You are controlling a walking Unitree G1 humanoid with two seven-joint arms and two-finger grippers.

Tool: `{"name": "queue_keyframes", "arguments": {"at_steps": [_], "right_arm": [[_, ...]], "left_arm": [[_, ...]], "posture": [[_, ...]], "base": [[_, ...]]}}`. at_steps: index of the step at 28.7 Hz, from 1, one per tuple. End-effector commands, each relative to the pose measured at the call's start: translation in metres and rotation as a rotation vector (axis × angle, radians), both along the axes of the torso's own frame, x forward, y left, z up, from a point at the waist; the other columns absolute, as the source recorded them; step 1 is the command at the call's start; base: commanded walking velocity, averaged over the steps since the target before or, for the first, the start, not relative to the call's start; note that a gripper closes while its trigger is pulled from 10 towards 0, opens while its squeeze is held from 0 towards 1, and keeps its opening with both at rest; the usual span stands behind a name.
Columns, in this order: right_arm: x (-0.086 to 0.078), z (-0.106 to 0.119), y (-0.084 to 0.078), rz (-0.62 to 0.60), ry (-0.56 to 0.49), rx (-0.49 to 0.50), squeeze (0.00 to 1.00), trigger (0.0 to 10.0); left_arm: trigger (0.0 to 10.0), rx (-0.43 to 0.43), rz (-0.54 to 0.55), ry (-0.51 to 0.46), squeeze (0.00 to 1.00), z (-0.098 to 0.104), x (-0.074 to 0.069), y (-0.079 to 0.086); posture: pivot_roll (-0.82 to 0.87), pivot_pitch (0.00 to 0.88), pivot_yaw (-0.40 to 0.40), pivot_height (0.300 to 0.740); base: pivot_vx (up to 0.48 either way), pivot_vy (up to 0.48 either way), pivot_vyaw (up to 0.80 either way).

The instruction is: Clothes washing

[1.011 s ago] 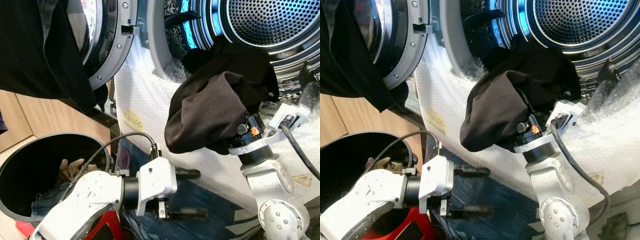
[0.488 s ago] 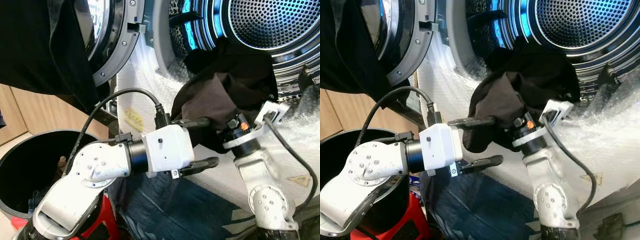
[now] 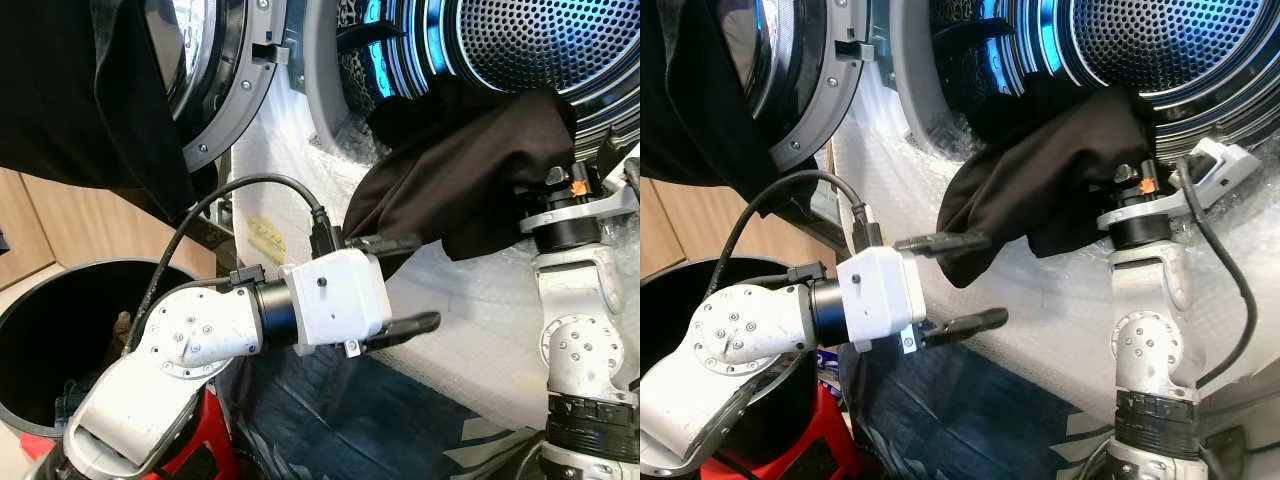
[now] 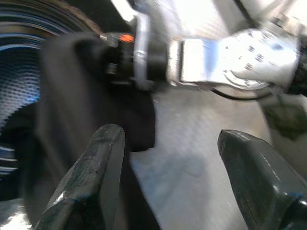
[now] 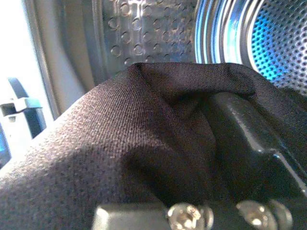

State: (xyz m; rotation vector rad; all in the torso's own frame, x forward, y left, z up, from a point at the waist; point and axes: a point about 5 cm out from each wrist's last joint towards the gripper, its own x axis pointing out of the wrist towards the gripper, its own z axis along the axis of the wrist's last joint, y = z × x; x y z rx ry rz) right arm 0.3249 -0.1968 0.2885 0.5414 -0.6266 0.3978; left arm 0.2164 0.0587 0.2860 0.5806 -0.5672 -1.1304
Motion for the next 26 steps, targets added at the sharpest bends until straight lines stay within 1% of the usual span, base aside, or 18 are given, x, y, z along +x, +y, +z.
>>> {"name": "queue_keyframes", "arguments": {"at_steps": [1,2,4,6,9,10,11,13,14,18,21,23,24,26], "right_arm": [[-0.001,0.006,-0.014,-0.056,-0.020,0.014,0.00,10.0],[-0.003,0.006,-0.015,-0.056,-0.025,0.003,0.00,10.0],[-0.004,0.006,-0.016,-0.059,-0.025,-0.009,0.00,10.0],[-0.006,0.006,-0.018,-0.065,-0.027,-0.013,0.00,10.0],[-0.009,0.007,-0.018,-0.060,-0.036,-0.010,0.00,10.0],[-0.016,0.008,-0.016,-0.014,-0.065,-0.019,0.00,10.0],[-0.020,0.008,-0.015,0.013,-0.077,-0.036,0.00,10.0],[-0.025,0.006,-0.012,0.048,-0.089,-0.063,0.00,10.0],[-0.030,0.004,-0.011,0.079,-0.095,-0.074,0.00,10.0],[-0.048,0.002,-0.006,0.193,-0.133,-0.127,0.00,10.0],[-0.053,-0.002,-0.007,0.198,-0.122,-0.150,0.00,10.0],[-0.055,-0.002,-0.006,0.204,-0.123,-0.154,0.00,10.0],[-0.056,-0.003,-0.005,0.215,-0.124,-0.156,0.00,10.0],[-0.057,-0.003,-0.003,0.223,-0.123,-0.160,0.00,10.0]], "left_arm": [[10.0,-0.041,0.045,-0.080,0.00,0.009,0.000,0.003],[10.0,-0.082,0.146,-0.179,0.00,0.018,0.009,0.008],[10.0,-0.080,0.197,-0.214,0.00,0.020,0.014,0.012],[10.0,-0.063,0.251,-0.202,0.00,0.013,0.023,0.017],[10.0,-0.075,0.276,-0.184,0.00,0.007,0.027,0.019],[10.0,-0.092,0.297,-0.149,0.00,-0.002,0.032,0.020],[10.0,-0.105,0.308,-0.137,0.00,-0.005,0.035,0.020],[10.0,-0.130,0.307,-0.115,0.00,-0.007,0.037,0.019],[10.0,-0.149,0.310,-0.124,0.00,-0.006,0.039,0.017],[10.0,-0.151,0.284,-0.103,0.00,-0.009,0.041,0.011],[10.0,-0.170,0.245,-0.082,0.00,-0.011,0.040,0.006],[10.0,-0.145,0.202,-0.039,0.00,-0.015,0.039,0.001],[10.0,-0.101,0.137,0.021,0.00,-0.022,0.035,-0.006],[10.0,-0.088,0.103,0.044,0.00,-0.026,0.033,-0.009]], "posture": [[0.20,0.065,-0.195,0.740],[0.20,0.066,-0.189,0.740],[0.20,0.064,-0.187,0.740],[0.19,0.057,-0.180,0.740],[0.18,0.049,-0.173,0.740],[0.18,0.044,-0.171,0.740],[0.17,0.041,-0.169,0.740],[0.17,0.039,-0.168,0.740],[0.17,0.038,-0.168,0.740],[0.16,0.028,-0.162,0.740],[0.15,0.018,-0.156,0.740],[0.15,0.011,-0.155,0.740],[0.14,0.003,-0.154,0.740],[0.14,0.001,-0.153,0.740]], "base": [[0.000,0.000,0.00],[0.000,0.000,0.00],[0.000,0.000,0.00],[0.000,0.000,0.00],[0.000,0.000,0.00],[0.000,0.000,0.00],[0.000,0.000,0.00],[0.000,0.000,0.00],[0.000,0.000,0.00],[0.000,0.000,0.00],[0.000,0.000,0.00],[0.000,0.000,0.00],[0.000,0.000,0.00],[0.000,0.000,0.00]]}}
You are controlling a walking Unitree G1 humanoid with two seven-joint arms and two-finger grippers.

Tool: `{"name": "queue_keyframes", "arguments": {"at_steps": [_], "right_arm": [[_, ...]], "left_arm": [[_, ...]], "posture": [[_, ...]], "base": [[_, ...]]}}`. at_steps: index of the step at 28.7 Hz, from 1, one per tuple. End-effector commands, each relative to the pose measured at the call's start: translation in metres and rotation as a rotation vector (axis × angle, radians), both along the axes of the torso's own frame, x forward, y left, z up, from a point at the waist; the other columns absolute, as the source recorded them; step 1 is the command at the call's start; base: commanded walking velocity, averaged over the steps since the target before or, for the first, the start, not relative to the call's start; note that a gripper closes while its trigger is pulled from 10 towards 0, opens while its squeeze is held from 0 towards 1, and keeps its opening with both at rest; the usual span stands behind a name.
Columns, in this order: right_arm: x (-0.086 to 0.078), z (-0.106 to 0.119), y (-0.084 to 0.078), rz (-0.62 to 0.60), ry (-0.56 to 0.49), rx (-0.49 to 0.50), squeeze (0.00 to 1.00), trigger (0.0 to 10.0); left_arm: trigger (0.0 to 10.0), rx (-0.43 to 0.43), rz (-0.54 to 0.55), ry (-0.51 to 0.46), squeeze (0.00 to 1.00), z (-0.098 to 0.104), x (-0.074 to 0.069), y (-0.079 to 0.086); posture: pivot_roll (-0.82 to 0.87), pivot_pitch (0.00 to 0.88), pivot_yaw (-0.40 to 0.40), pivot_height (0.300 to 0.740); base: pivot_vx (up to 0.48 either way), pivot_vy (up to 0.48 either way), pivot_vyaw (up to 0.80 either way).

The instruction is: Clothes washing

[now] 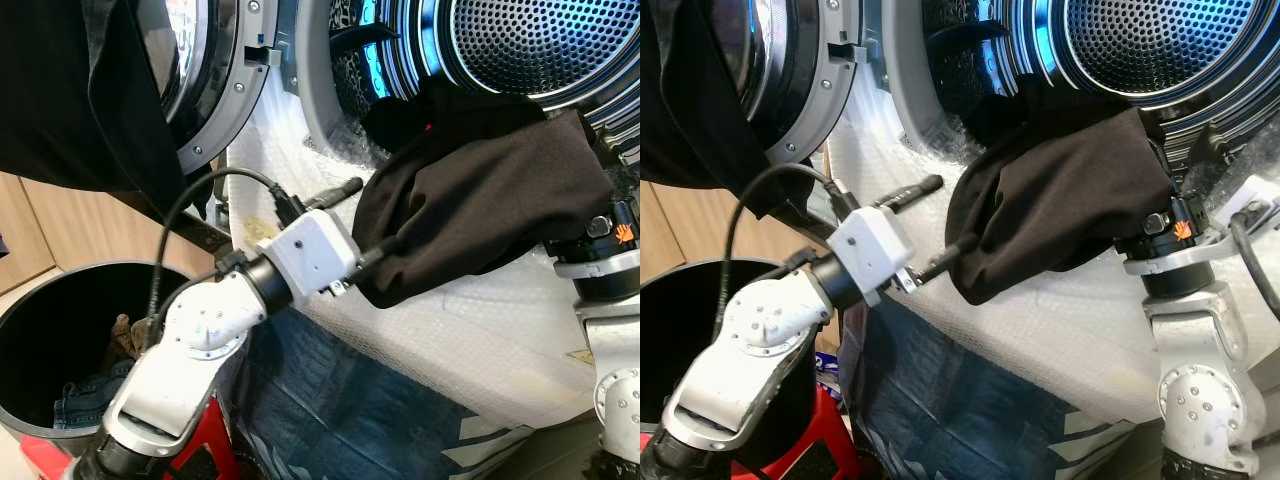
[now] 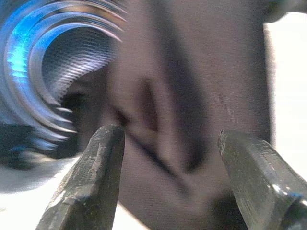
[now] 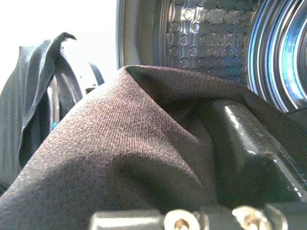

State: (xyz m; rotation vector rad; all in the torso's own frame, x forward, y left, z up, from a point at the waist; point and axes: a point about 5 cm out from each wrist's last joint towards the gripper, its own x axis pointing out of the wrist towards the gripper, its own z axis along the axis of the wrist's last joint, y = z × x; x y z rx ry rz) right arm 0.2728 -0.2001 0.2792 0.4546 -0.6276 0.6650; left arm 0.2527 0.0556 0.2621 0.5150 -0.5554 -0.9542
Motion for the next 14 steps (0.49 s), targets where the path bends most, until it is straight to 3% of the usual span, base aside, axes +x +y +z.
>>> {"name": "queue_keyframes", "arguments": {"at_steps": [1,5,11,12,14], "right_arm": [[-0.007,0.006,0.002,0.029,-0.028,-0.019,0.00,10.0],[-0.009,0.005,0.005,0.047,-0.023,-0.023,0.00,10.0],[-0.016,-0.004,0.009,0.047,0.022,0.000,0.00,10.0],[-0.018,-0.006,0.010,0.046,0.029,0.004,0.00,10.0],[-0.019,-0.006,0.010,0.045,0.031,0.004,0.00,10.0]], "left_arm": [[10.0,0.016,-0.080,0.030,0.00,-0.004,-0.006,-0.009],[10.0,0.017,-0.108,0.014,0.00,-0.003,-0.007,-0.015],[10.0,-0.056,-0.073,-0.021,0.00,0.009,0.001,-0.016],[0.0,-0.082,-0.061,-0.011,0.00,0.011,0.003,-0.016],[0.0,-0.101,-0.063,0.003,0.00,0.010,0.004,-0.016]], "posture": [[0.14,0.000,-0.152,0.740],[0.14,0.000,-0.151,0.740],[0.14,0.000,-0.153,0.740],[0.14,0.000,-0.152,0.740],[0.13,0.000,-0.152,0.740]], "base": [[0.000,0.000,0.00],[0.000,0.000,0.00],[0.000,0.000,0.00],[0.000,0.000,0.00],[0.000,0.000,0.00]]}}
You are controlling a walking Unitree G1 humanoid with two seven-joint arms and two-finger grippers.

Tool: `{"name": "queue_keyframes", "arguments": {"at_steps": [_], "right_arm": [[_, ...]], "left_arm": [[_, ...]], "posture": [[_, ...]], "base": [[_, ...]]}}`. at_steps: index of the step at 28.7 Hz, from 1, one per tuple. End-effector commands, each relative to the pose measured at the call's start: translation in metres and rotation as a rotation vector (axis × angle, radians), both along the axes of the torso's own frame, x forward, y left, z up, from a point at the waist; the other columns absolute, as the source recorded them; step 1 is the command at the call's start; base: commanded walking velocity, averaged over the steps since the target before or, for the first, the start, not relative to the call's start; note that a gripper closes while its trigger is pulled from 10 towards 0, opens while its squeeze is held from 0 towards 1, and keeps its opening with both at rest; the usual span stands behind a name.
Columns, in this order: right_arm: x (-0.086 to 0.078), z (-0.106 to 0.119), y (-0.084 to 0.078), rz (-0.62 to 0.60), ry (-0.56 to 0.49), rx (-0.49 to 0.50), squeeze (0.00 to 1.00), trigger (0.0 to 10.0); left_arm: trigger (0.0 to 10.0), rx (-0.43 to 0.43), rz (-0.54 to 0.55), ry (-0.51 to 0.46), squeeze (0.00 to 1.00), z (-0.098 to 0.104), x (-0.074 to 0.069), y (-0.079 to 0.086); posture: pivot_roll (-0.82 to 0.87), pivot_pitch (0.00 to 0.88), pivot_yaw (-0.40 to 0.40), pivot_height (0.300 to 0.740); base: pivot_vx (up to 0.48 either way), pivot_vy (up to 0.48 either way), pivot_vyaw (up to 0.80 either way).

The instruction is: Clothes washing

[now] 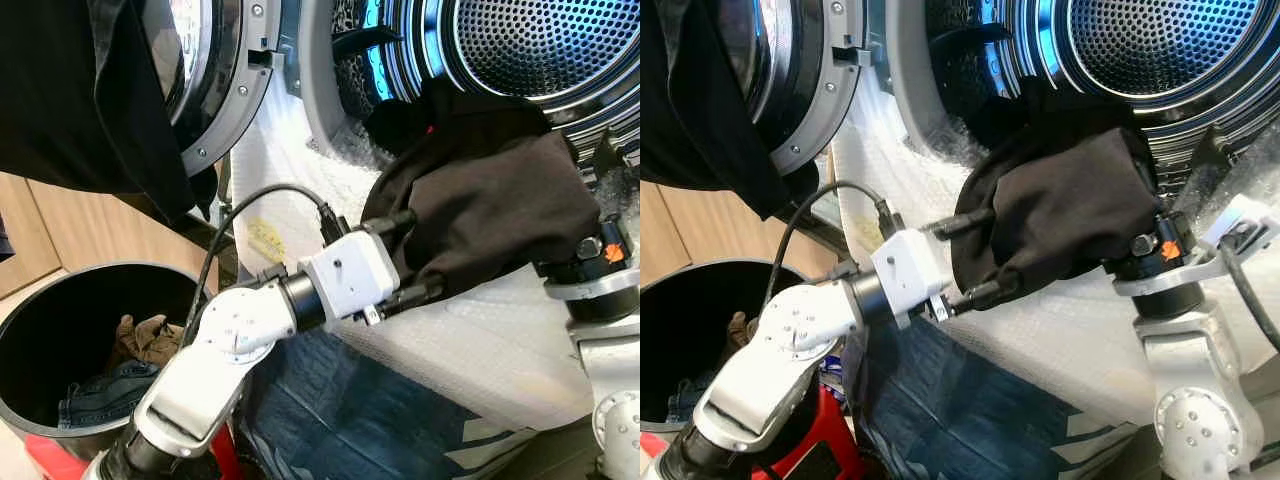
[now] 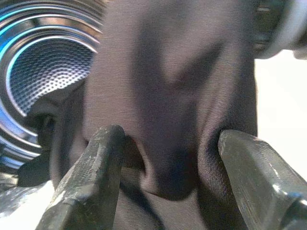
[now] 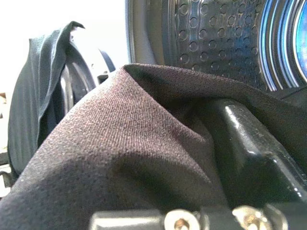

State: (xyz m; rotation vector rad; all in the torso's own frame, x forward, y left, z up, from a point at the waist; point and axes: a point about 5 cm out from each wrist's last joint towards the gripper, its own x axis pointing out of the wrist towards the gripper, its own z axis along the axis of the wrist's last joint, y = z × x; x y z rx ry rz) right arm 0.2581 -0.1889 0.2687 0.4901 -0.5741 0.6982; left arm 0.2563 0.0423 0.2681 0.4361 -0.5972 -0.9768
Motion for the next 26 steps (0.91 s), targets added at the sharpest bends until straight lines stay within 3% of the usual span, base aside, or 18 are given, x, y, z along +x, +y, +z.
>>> {"name": "queue_keyframes", "arguments": {"at_steps": [1,5,26], "right_arm": [[-0.005,0.005,-0.002,-0.005,-0.017,0.000,0.00,10.0],[-0.005,0.005,-0.003,-0.029,-0.008,0.001,0.00,10.0],[-0.001,0.010,0.002,-0.022,-0.012,0.014,0.00,10.0]], "left_arm": [[0.0,-0.029,-0.016,-0.002,0.00,0.004,0.000,-0.002],[0.0,-0.043,-0.059,0.056,0.00,-0.002,0.000,-0.003],[0.0,-0.046,-0.078,0.114,0.00,-0.007,0.001,-0.005]], "posture": [[0.13,0.000,-0.152,0.740],[0.13,0.000,-0.149,0.740],[0.12,0.028,-0.157,0.740]], "base": [[0.000,0.000,0.00],[0.000,0.000,0.00],[0.000,0.000,0.00]]}}
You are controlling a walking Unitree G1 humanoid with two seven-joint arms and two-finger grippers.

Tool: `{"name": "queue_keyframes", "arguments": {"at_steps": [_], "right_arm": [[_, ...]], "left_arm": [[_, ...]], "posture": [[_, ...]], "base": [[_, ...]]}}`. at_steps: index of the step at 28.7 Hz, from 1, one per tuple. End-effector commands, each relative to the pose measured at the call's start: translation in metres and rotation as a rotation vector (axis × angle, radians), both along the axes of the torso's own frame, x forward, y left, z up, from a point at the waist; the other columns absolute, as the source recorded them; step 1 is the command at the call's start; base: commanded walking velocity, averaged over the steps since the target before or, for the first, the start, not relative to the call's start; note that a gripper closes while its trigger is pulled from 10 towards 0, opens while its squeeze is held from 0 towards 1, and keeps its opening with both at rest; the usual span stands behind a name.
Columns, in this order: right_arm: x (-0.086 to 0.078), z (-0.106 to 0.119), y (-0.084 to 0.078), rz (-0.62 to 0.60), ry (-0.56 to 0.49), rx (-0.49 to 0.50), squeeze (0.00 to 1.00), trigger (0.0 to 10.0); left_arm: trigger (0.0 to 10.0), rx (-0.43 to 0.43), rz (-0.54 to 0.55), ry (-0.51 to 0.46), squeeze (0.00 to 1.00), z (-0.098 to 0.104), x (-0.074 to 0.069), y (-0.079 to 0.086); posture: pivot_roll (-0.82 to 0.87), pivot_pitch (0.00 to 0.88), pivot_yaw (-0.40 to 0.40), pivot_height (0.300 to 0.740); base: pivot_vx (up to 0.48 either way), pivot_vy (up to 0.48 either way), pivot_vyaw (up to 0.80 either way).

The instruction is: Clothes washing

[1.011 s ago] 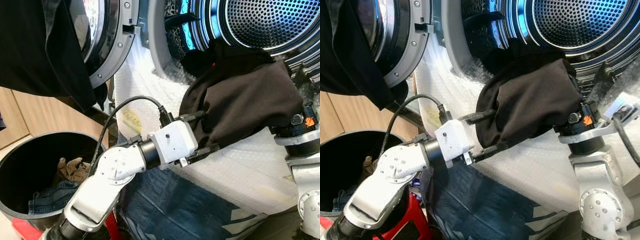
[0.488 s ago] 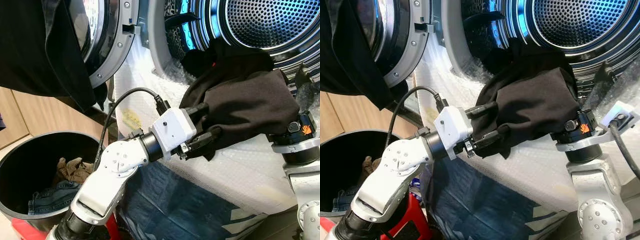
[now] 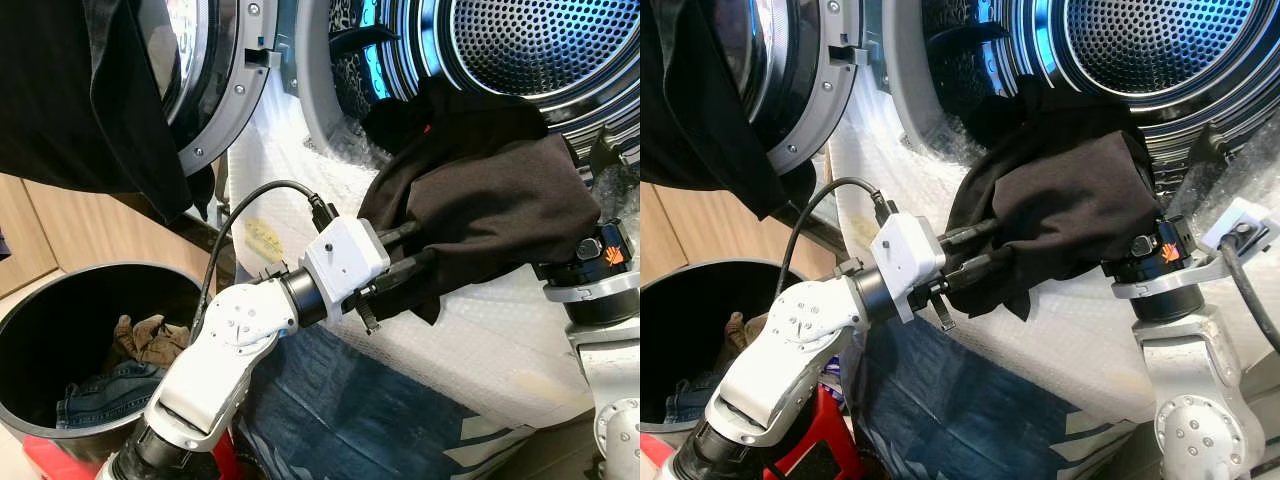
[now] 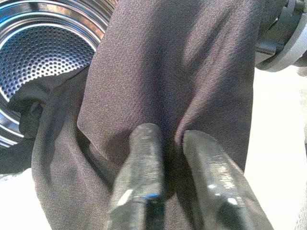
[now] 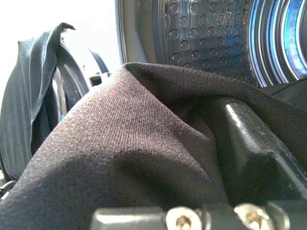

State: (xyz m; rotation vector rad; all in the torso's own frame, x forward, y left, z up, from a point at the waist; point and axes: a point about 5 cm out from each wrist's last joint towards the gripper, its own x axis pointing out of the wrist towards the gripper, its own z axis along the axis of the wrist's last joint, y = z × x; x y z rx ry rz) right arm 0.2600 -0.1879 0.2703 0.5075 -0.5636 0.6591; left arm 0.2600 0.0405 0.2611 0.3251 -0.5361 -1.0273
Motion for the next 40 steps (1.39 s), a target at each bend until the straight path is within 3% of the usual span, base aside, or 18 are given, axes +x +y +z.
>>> {"name": "queue_keyframes", "arguments": {"at_steps": [1,16,18,21,25,27,28,29,40], "right_arm": [[-0.003,0.008,0.001,0.004,-0.036,-0.014,0.00,10.0],[-0.004,0.002,0.003,0.014,-0.026,-0.032,0.00,10.0],[-0.004,0.000,0.004,0.017,-0.021,-0.051,0.00,10.0],[-0.006,-0.013,0.006,0.022,0.008,-0.175,0.00,10.0],[-0.016,-0.032,-0.010,0.006,0.050,-0.405,0.00,10.0],[-0.018,-0.031,-0.027,-0.057,0.070,-0.410,0.00,10.0],[-0.018,-0.031,-0.027,-0.057,0.070,-0.410,0.00,10.0],[-0.018,-0.029,-0.039,-0.118,0.082,-0.415,0.00,10.0],[-0.036,-0.058,-0.066,-0.190,0.227,-0.543,0.00,10.0]], "left_arm": [[0.0,-0.002,-0.024,0.009,0.00,0.001,-0.002,-0.004],[0.0,0.020,-0.005,-0.009,0.00,0.000,0.001,-0.004],[0.0,0.015,0.004,-0.013,0.00,0.001,0.001,-0.003],[0.0,-0.019,0.040,-0.036,0.00,0.007,0.004,0.001],[0.0,-0.035,0.086,-0.055,0.00,0.010,0.010,0.005],[0.0,-0.038,0.091,-0.056,0.00,0.010,0.010,0.006],[0.0,-0.038,0.091,-0.056,0.00,0.010,0.010,0.006],[0.0,-0.040,0.091,-0.056,0.00,0.010,0.009,0.007],[0.0,-0.084,0.115,-0.056,0.00,0.016,0.012,0.014]], "posture": [[0.12,0.028,-0.155,0.740],[0.12,0.003,-0.148,0.740],[0.12,0.000,-0.148,0.740],[0.11,0.000,-0.148,0.740],[0.11,0.000,-0.146,0.740],[0.10,0.006,-0.146,0.740],[0.10,0.006,-0.146,0.740],[0.09,0.011,-0.145,0.740],[0.09,0.023,-0.141,0.740]], "base": [[0.000,0.000,0.00],[0.000,0.000,0.00],[0.000,0.000,0.00],[0.000,0.000,0.00],[0.000,0.000,0.00],[0.000,0.000,0.00],[0.000,0.000,0.00],[0.000,0.000,0.00],[0.000,0.000,0.00]]}}
